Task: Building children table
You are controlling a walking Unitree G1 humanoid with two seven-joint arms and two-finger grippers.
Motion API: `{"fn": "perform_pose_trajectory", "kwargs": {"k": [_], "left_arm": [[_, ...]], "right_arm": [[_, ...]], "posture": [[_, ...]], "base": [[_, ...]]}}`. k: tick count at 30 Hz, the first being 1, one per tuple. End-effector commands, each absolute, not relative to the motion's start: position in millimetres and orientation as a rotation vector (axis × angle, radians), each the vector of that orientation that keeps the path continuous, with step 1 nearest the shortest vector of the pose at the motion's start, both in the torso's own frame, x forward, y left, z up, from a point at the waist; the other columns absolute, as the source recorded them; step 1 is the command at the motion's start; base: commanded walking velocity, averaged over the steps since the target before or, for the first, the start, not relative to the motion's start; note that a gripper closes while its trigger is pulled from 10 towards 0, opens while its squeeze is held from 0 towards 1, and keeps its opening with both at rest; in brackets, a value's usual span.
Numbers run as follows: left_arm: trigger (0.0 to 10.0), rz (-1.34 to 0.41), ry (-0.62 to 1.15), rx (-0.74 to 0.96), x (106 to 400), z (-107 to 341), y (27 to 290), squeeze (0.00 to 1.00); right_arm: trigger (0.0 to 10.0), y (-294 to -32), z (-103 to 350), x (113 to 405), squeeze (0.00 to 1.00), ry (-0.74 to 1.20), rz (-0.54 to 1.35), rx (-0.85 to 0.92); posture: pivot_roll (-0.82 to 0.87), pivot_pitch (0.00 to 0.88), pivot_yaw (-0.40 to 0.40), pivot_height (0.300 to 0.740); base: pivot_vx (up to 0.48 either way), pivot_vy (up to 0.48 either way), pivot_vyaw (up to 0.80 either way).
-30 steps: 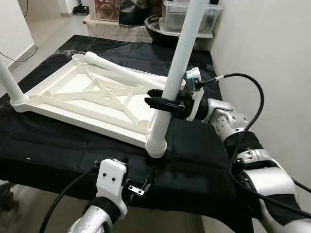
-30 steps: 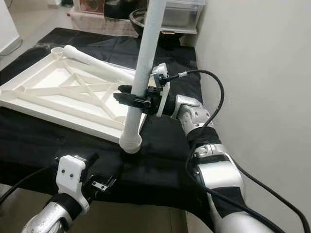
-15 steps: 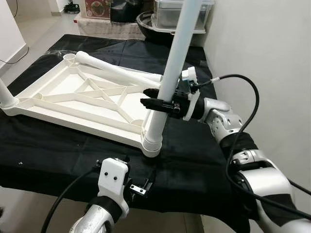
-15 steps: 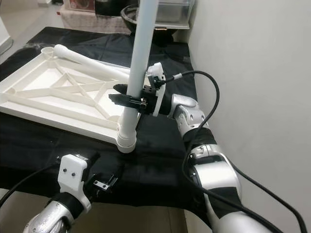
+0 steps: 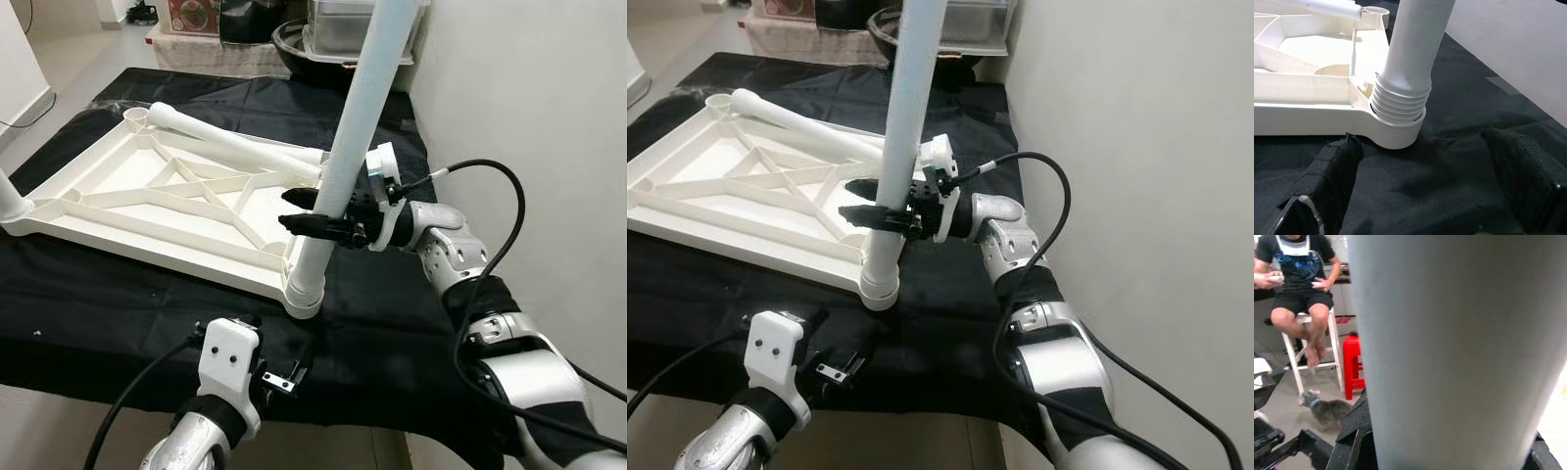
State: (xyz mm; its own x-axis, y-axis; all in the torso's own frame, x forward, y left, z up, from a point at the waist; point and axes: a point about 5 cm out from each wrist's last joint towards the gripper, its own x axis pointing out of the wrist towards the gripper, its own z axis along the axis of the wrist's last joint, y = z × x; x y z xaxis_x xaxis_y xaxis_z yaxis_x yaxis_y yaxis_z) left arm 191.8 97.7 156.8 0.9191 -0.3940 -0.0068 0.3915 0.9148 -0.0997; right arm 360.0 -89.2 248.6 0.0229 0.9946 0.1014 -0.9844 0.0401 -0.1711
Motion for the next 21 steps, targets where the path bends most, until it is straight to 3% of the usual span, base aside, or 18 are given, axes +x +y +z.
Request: {"fn": "perform_pose_trajectory", "kwargs": {"k": [1,21], "left_arm": [[10.0,-0.410,0.043,-0.094,191.0,153.9,96.3,0.00],[10.0,-0.405,0.036,-0.101,187.8,158.2,95.2,0.00]], "right_arm": [[10.0,-79.4,212.6,355.5,0.00,-0.027,1.572,-0.089],[10.0,-70.2,212.9,364.6,0.00,0.031,1.510,-0.030]], "posture": [[0.11,0.165,-0.093,0.740],[0.10,0.203,-0.104,0.740]], "base": [[0.000,0.000,0.00],[0.000,0.000,0.00]]}}
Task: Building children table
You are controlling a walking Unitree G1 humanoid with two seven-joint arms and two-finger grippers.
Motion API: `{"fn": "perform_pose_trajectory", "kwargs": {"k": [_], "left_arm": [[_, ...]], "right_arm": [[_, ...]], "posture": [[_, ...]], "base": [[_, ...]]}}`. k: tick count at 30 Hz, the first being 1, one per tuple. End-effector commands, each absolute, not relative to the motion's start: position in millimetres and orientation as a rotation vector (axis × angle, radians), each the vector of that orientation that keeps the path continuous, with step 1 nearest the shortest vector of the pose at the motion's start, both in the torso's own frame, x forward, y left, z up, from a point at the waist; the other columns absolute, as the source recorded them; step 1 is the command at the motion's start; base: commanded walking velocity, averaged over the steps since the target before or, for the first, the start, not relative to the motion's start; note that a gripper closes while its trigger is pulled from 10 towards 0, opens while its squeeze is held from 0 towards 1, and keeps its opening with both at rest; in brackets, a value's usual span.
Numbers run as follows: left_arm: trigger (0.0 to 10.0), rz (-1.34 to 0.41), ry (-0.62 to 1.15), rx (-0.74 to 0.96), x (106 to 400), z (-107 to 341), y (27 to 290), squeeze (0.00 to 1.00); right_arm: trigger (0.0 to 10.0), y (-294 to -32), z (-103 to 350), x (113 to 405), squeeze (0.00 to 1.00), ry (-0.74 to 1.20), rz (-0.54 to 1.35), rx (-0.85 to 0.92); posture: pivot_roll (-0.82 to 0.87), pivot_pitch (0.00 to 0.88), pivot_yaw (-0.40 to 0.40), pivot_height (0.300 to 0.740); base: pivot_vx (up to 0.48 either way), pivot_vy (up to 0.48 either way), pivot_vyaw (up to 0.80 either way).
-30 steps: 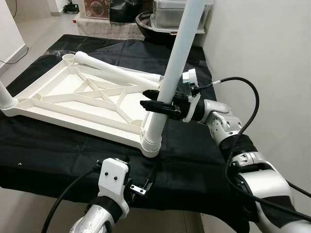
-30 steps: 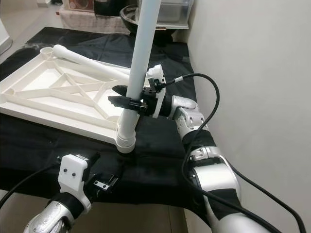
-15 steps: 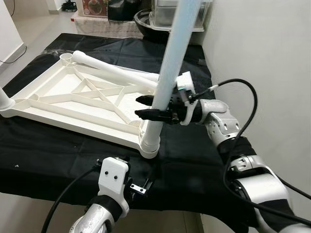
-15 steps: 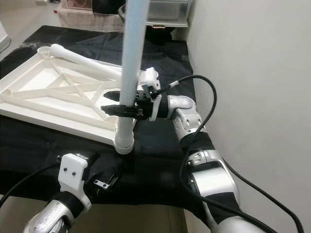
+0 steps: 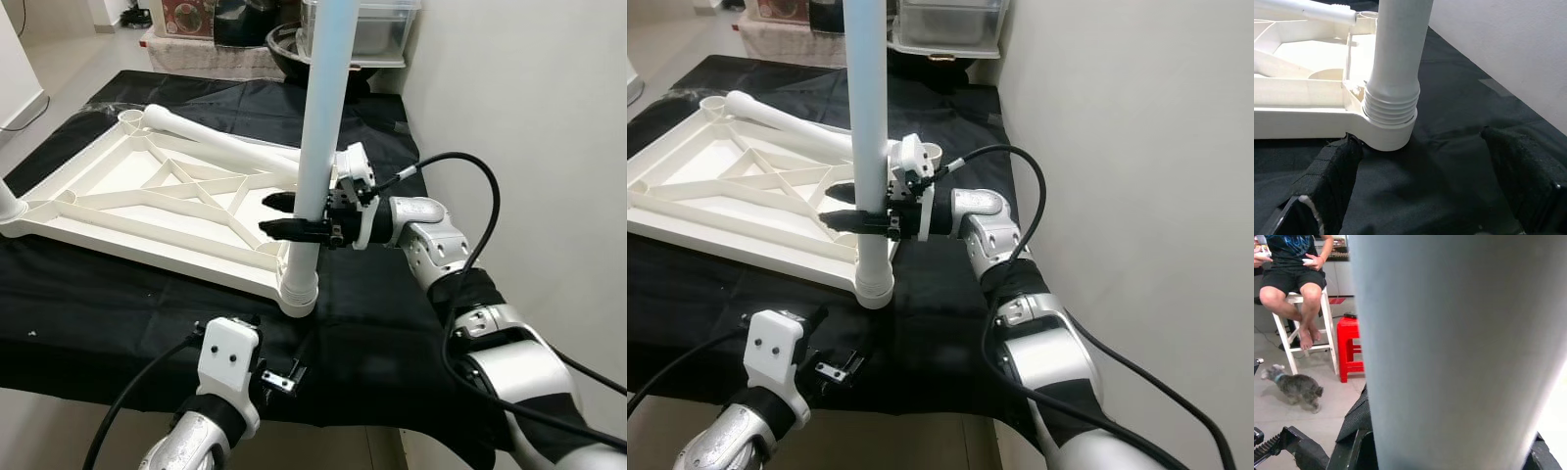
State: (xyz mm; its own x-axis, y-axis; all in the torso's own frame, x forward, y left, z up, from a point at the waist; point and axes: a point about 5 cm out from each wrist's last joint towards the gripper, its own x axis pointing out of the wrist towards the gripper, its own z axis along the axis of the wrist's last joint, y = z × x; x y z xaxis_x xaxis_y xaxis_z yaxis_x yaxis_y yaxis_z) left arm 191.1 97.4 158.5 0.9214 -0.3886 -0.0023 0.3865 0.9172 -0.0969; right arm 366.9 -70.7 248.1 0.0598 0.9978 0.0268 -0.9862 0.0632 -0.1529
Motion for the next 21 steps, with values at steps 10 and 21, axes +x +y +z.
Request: {"fn": "perform_pose_trajectory", "kwargs": {"k": [10,21], "left_arm": [[10.0,-0.399,0.025,-0.098,186,163,95,0.00],[10.0,-0.381,0.008,-0.075,195,165,101,0.00]], "right_arm": [[10.0,-60,212,363,0.00,0.024,1.550,-0.038],[10.0,-71,206,370,0.00,0.010,1.334,-0.064]], "posture": [[0.11,0.218,-0.108,0.740],[0.10,0.200,-0.094,0.740]], "base": [[0.000,0.000,0.00],[0.000,0.000,0.00]]}}
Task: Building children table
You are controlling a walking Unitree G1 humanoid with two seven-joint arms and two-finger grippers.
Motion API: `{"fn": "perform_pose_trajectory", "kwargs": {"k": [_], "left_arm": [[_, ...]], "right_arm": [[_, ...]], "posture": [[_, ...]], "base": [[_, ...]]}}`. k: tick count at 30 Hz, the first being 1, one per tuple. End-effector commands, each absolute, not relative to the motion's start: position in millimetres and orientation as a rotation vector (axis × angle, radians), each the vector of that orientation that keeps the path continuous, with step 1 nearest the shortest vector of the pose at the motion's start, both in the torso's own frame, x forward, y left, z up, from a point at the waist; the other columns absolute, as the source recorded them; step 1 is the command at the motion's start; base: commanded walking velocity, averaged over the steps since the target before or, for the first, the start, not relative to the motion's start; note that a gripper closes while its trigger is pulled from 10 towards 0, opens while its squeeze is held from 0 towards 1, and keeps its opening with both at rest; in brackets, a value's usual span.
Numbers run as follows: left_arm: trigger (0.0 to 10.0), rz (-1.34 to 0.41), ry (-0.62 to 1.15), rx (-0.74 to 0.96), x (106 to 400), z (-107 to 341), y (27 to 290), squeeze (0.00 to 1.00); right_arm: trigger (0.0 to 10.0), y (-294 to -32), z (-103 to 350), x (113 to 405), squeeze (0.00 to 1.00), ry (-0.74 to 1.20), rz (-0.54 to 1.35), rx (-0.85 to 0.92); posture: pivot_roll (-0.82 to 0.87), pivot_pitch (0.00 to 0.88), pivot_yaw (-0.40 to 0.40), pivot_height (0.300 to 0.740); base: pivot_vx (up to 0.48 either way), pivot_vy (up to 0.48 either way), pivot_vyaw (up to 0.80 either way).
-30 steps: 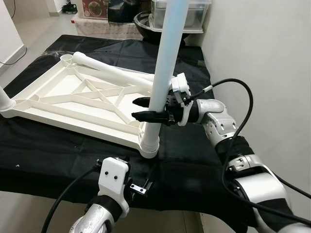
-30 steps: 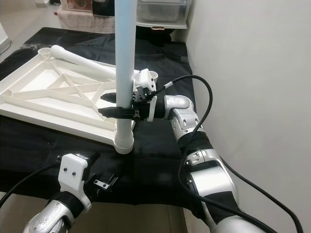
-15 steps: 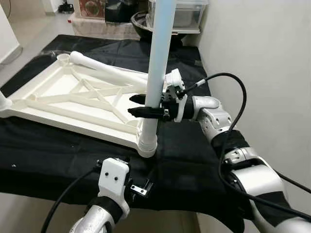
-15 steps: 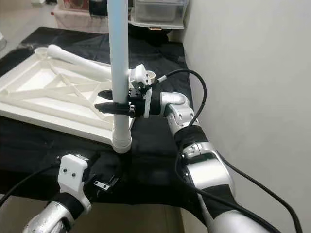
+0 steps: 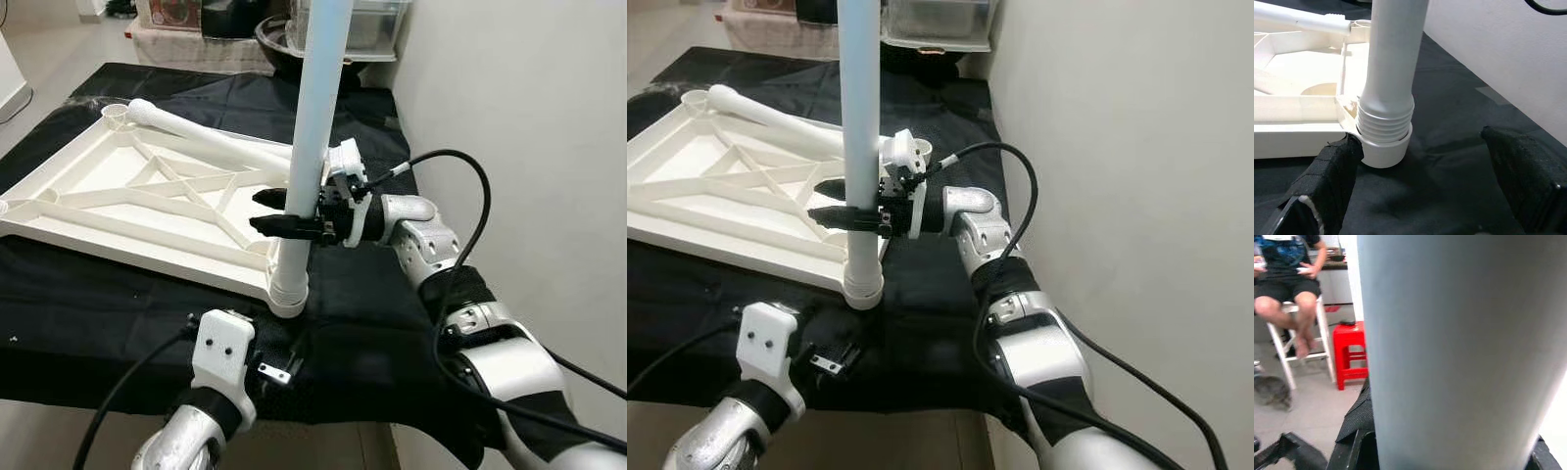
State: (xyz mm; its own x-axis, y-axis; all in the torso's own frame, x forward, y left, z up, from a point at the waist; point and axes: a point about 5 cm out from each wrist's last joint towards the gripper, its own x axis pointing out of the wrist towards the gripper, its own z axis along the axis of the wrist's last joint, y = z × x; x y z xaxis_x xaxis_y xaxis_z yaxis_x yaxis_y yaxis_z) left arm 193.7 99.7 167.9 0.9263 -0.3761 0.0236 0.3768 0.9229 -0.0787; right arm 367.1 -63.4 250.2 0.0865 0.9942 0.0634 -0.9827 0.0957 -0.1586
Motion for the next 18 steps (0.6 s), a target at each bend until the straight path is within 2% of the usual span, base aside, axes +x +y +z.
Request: {"fn": "perform_pose_trajectory", "kwargs": {"k": [1,4,7,12,18], "left_arm": [[10.0,-0.381,0.008,-0.075,195,165,101,0.00],[10.0,-0.367,-0.002,-0.066,201,165,103,0.00],[10.0,-0.366,-0.003,-0.064,202,165,104,0.00],[10.0,-0.357,-0.009,-0.054,206,166,107,0.00],[10.0,-0.354,-0.011,-0.051,208,165,108,0.00]], "right_arm": [[10.0,-71,206,370,0.00,0.010,1.334,-0.064],[10.0,-74,202,373,0.00,-0.001,1.190,-0.061],[10.0,-74,202,372,0.00,-0.006,1.173,-0.066],[10.0,-78,199,375,0.00,-0.006,0.957,-0.098],[10.0,-79,198,376,0.00,0.011,0.815,-0.134]], "posture": [[0.10,0.200,-0.094,0.740],[0.10,0.192,-0.091,0.740],[0.10,0.192,-0.091,0.740],[0.10,0.178,-0.091,0.740],[0.09,0.165,-0.088,0.740]], "base": [[0.000,0.000,0.00],[0.000,0.000,0.00],[0.000,0.000,0.00],[0.000,0.000,0.00],[0.000,0.000,0.00]]}}
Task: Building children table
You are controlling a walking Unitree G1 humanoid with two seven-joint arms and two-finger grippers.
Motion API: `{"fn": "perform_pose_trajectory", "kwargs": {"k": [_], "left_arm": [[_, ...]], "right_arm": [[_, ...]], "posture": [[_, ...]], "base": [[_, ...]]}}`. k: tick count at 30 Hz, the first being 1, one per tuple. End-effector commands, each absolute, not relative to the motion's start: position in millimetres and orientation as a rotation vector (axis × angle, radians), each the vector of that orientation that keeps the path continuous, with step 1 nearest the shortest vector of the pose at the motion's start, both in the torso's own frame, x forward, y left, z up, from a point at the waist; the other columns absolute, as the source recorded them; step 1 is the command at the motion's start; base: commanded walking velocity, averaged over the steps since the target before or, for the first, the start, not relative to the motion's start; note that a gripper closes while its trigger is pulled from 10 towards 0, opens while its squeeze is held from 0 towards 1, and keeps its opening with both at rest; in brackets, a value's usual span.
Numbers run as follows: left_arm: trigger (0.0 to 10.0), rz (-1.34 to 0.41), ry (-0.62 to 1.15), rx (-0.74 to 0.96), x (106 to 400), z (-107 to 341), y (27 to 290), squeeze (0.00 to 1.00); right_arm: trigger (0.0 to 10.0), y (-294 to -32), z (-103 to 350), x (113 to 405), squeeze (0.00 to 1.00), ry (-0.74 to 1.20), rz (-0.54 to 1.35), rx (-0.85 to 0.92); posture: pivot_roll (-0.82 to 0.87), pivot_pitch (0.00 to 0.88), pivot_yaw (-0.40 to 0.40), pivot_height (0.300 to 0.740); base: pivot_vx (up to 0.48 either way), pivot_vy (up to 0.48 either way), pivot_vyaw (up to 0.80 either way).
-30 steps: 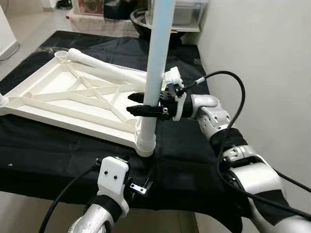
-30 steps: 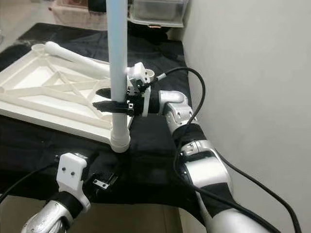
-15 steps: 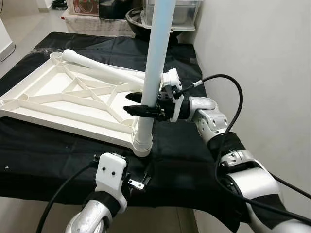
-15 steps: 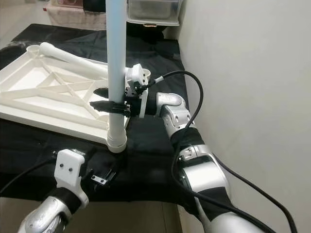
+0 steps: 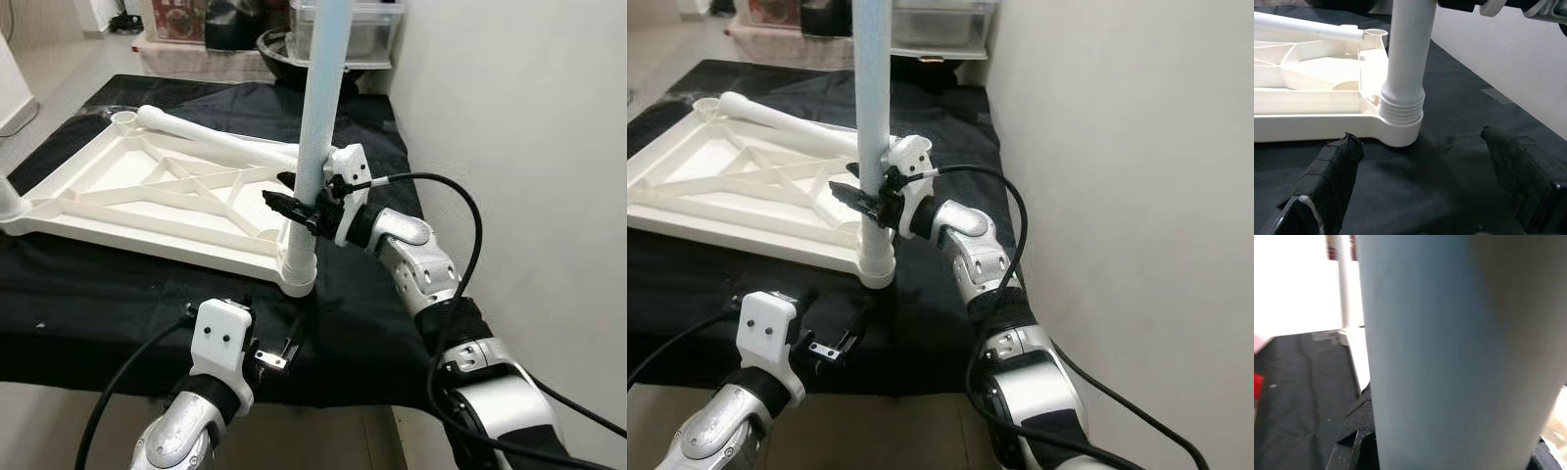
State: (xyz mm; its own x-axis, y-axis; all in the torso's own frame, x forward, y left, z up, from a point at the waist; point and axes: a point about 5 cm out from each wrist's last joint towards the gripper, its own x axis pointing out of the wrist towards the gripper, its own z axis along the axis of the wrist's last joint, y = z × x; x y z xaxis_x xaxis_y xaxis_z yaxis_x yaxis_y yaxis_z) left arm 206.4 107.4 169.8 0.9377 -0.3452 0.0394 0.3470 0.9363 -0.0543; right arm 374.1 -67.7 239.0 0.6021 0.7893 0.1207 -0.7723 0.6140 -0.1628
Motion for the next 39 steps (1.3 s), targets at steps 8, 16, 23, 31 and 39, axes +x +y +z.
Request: {"fn": "perform_pose_trajectory", "kwargs": {"k": [8,16,23,31,39], "left_arm": [[10.0,-0.353,-0.013,-0.047,209,164,108,0.00],[10.0,-0.355,-0.015,-0.039,209,162,109,0.00],[10.0,-0.350,-0.019,-0.029,210,162,112,0.00],[10.0,-0.353,-0.026,-0.027,213,162,111,0.00],[10.0,-0.355,-0.024,-0.029,213,161,110,0.00]], "right_arm": [[10.0,-85,199,390,0.00,0.067,0.527,-0.055],[10.0,-110,199,404,0.00,0.063,0.068,0.033],[10.0,-124,194,403,0.00,0.088,-0.235,0.058],[10.0,-123,194,398,0.00,0.071,-0.517,0.147],[10.0,-109,204,390,0.00,0.018,-0.695,0.148]], "posture": [[0.09,0.158,-0.091,0.740],[0.09,0.145,-0.099,0.740],[0.09,0.144,-0.096,0.740],[0.10,0.148,-0.094,0.740],[0.10,0.148,-0.085,0.740]], "base": [[0.000,0.000,0.00],[0.000,0.000,0.00],[0.000,0.000,0.00],[0.000,0.000,0.00],[0.000,0.000,0.00]]}}
